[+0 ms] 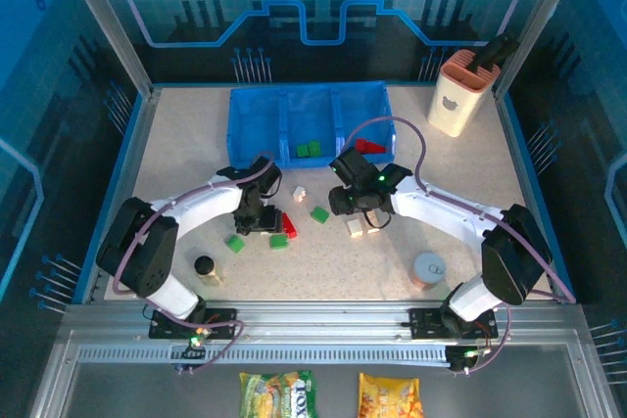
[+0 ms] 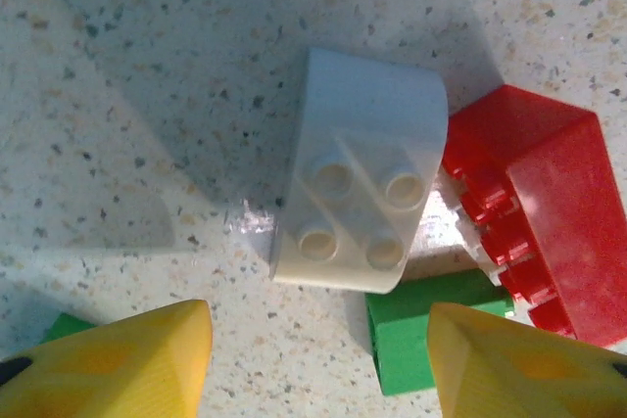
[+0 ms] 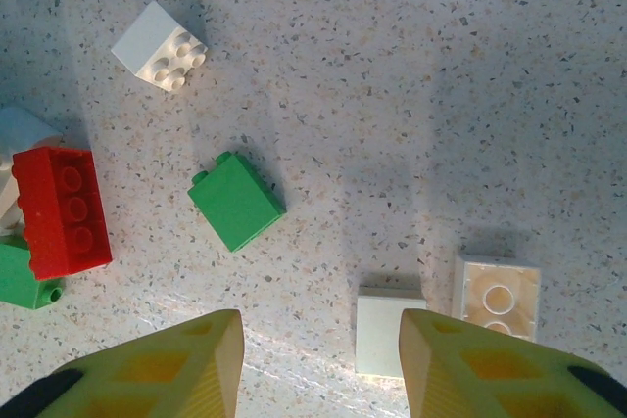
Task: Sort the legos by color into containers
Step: Pick up the lego from the center of the table.
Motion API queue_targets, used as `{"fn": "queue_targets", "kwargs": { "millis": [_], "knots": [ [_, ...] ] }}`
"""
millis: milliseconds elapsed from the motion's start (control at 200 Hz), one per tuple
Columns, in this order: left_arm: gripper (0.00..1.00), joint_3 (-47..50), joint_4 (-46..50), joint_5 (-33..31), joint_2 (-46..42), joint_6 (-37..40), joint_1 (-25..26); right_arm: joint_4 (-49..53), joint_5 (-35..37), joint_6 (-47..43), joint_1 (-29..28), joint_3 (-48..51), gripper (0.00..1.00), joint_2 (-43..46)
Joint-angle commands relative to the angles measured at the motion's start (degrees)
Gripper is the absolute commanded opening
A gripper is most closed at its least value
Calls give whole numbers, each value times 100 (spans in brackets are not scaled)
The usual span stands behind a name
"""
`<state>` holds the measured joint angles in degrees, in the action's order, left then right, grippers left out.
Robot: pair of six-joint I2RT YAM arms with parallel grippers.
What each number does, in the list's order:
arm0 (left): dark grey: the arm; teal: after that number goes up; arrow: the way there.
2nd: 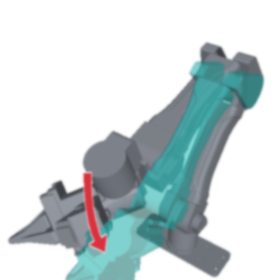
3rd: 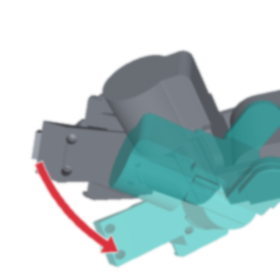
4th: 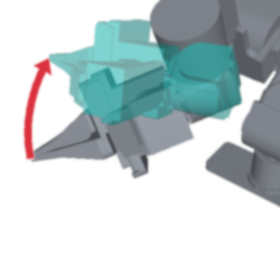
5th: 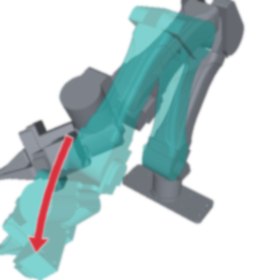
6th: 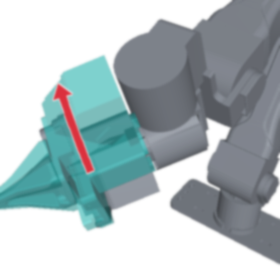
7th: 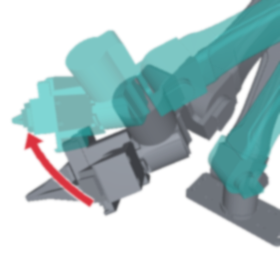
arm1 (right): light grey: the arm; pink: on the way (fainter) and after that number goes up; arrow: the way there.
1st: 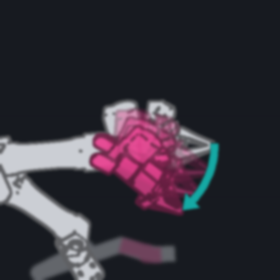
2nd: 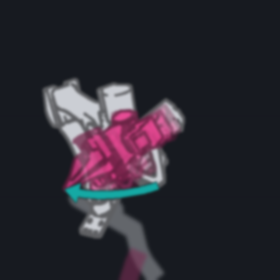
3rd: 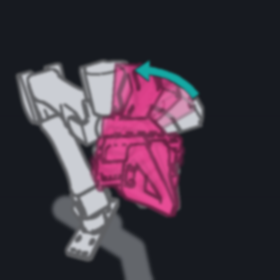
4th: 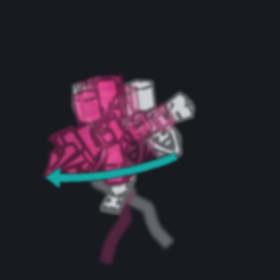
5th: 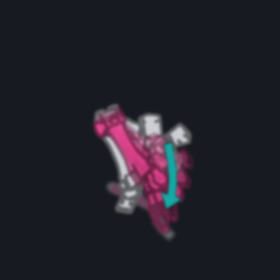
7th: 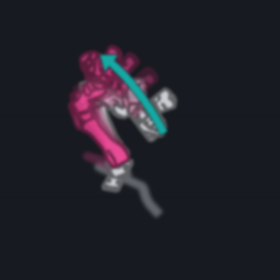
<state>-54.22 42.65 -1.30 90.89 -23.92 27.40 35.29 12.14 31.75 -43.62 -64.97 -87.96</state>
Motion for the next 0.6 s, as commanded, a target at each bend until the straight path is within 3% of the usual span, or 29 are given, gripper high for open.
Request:
{"fn": "queue_targets", "kwargs": {
  "millis": [0,250,595],
  "knots": [
    [61,-250,89,-140,191,443,45,208,178,86,-83,-7,47,157],
    [57,-448,2,-292,623,511,40,299,236,147,-111,-11,47,192],
    [43,-555,-68,-446,795,491,5,421,337,144,-119,-74,47,236]
  ]
}}
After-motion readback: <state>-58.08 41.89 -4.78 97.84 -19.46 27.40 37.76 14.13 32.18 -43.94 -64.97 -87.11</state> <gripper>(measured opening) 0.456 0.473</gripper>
